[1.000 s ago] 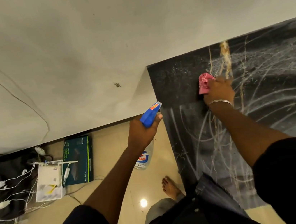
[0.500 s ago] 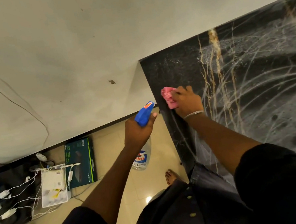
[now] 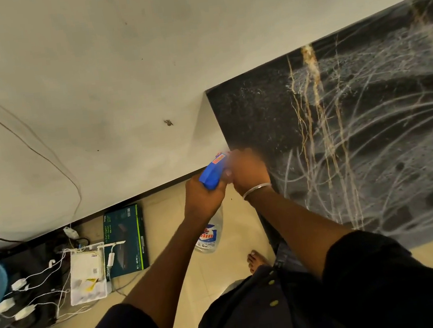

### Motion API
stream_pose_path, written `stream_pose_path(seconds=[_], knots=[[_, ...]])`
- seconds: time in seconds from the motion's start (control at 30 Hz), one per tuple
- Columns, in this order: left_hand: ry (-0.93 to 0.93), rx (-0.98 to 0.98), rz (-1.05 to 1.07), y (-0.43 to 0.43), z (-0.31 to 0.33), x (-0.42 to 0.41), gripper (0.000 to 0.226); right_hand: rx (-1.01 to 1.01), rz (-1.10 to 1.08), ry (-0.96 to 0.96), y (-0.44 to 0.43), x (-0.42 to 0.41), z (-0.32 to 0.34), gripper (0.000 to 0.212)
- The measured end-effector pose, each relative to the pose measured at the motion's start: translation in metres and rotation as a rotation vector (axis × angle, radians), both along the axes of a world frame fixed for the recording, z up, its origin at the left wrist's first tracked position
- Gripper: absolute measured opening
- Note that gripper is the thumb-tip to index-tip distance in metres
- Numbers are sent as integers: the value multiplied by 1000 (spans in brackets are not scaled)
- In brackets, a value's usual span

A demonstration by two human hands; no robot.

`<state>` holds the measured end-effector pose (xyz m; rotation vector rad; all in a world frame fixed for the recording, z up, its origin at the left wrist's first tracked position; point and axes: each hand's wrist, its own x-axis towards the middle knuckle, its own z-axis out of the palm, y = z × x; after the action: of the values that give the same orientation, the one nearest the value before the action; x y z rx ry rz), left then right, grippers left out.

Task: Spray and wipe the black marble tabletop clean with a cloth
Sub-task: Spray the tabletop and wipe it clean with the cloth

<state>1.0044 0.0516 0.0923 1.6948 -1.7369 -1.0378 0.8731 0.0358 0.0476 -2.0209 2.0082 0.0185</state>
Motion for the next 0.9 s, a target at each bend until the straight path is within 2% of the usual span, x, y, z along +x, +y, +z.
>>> stream_pose_path(seconds=[0.07,0.17,0.37,0.5,0.63,0.73,0.8,0.9], knots=[[-1,-13,12,3,0,2,26,0,50,-12,6,-3,-1,47],[8,-50,0,9,1,4,24,-52,57,7,23,-49,-6,46],[46,-33,3,24,-1,-2,23,-55,-282,110,37,-162,-3,48],[41,-30,18,33,-4,-3,26,-37,-379,138,36,-144,-2,43],[21,-32,20,43,-3,-3,25,-41,-150,97,42,-63,1,45],[2,-21,26,49,-3,-2,23,40,29,16,50,-7,1,49],[6,-17,42,51,-2,-3,23,61,116,-3,56,-4,-2,50],[21,-16,57,54,-1,-4,24,7,165,9,70,-49,-4,45]])
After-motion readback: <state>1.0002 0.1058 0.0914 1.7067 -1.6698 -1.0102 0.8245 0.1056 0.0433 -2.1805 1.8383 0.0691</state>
